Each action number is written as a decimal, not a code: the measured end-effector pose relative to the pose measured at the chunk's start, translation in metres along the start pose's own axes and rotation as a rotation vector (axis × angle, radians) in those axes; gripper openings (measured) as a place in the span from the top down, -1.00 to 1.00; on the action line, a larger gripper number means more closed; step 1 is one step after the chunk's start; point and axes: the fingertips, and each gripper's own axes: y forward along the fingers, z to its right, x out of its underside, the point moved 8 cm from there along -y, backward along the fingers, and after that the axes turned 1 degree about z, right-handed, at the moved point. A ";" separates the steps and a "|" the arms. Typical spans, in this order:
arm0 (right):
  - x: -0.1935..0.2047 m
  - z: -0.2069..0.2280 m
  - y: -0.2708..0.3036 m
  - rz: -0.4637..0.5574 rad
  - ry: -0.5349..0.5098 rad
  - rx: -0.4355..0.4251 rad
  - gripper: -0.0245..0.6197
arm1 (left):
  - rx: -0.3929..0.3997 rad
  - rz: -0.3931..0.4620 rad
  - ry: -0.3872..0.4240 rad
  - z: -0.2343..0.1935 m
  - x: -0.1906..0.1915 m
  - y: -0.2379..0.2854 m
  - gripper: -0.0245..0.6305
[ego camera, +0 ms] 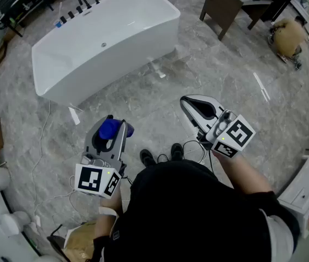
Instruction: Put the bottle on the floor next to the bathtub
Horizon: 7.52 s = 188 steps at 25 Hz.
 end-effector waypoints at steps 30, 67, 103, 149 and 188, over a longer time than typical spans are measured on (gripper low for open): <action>-0.003 0.119 -0.066 0.045 0.127 -0.018 0.84 | 0.014 -0.013 -0.018 0.057 -0.004 0.113 0.46; -0.037 0.439 0.205 -0.065 0.245 -0.094 0.84 | 0.013 -0.101 -0.034 -0.165 -0.045 0.461 0.46; 0.109 0.618 0.375 -0.432 0.263 -0.359 0.84 | -0.181 -0.212 -0.215 -0.253 0.101 0.642 0.46; 0.633 0.776 0.479 -0.519 0.304 -0.497 0.84 | 0.058 -0.448 -0.060 -0.354 0.694 0.821 0.46; 0.654 0.796 0.455 -0.574 0.171 -0.571 0.84 | 0.018 -0.619 -0.056 -0.351 0.815 0.875 0.16</action>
